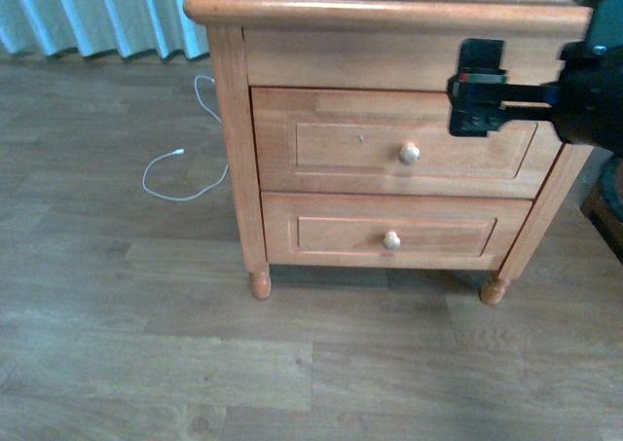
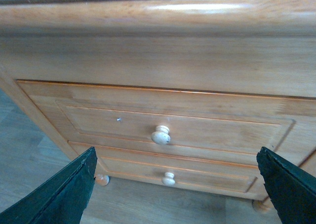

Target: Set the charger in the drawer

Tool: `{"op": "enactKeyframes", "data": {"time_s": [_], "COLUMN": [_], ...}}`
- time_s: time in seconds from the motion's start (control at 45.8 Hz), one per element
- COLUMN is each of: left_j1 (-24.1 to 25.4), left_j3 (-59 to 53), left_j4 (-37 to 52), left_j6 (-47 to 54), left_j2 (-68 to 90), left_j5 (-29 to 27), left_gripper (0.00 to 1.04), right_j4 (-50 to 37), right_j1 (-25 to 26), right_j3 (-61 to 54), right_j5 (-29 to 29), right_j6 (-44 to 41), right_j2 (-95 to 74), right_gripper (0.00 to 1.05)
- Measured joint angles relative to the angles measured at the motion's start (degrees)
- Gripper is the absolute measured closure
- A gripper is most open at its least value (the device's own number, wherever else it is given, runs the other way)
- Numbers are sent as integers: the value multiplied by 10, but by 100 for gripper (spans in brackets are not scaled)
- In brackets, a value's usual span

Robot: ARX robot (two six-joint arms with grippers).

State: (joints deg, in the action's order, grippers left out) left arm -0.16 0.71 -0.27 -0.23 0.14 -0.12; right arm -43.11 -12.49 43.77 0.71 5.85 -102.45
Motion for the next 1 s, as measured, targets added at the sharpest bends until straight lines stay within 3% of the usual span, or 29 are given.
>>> {"op": "enactKeyframes", "data": {"time_s": [0.284,0.546,0.786,0.895,1.004], "left_j1": [0,0,0,0,0], "left_j3": [0,0,0,0,0], "left_j4": [0,0,0,0,0], "left_j6": [0,0,0,0,0], "left_j2": [0,0,0,0,0], "left_j5": [0,0,0,0,0], "left_gripper": [6,6,6,6,6], "right_j4": [130,329,341,217,211], "right_j1": [50,120,129,125,127], "right_j3": [-147,-245,-252,-309,-335], "right_j5": [69,152,154,1,-8], "right_j6": [16,36,39,-24,-42], "right_j2": [290,612,651,677,701], "right_gripper": [8,8,8,30,48]}}
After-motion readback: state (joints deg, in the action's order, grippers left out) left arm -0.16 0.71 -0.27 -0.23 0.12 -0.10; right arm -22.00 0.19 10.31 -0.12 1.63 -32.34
